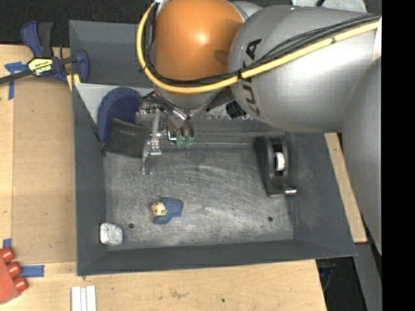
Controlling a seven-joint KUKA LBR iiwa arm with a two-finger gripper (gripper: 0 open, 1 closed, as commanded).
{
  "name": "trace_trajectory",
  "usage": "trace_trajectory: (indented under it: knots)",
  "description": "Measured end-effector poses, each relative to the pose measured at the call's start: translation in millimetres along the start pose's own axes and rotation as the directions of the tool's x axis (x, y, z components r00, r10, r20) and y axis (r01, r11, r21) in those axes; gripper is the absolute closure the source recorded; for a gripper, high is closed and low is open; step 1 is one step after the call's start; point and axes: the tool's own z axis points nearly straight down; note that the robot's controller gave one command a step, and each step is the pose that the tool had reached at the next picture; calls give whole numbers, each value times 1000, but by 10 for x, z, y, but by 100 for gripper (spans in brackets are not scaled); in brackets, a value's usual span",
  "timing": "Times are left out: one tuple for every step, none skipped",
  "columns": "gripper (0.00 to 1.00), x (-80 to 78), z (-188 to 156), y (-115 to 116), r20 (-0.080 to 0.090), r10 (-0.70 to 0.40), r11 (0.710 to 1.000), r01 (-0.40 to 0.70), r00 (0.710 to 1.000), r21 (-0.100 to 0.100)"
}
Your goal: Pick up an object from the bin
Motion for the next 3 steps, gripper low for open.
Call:
trace_trajectory:
  knots:
    - [0,-353,1611,267,-1,-26,1000,26,1000,-3]
    - [0,-380,1451,-136,-11,144,990,-144,989,-4]
    - [0,-413,1444,293,3,-73,997,73,997,-1]
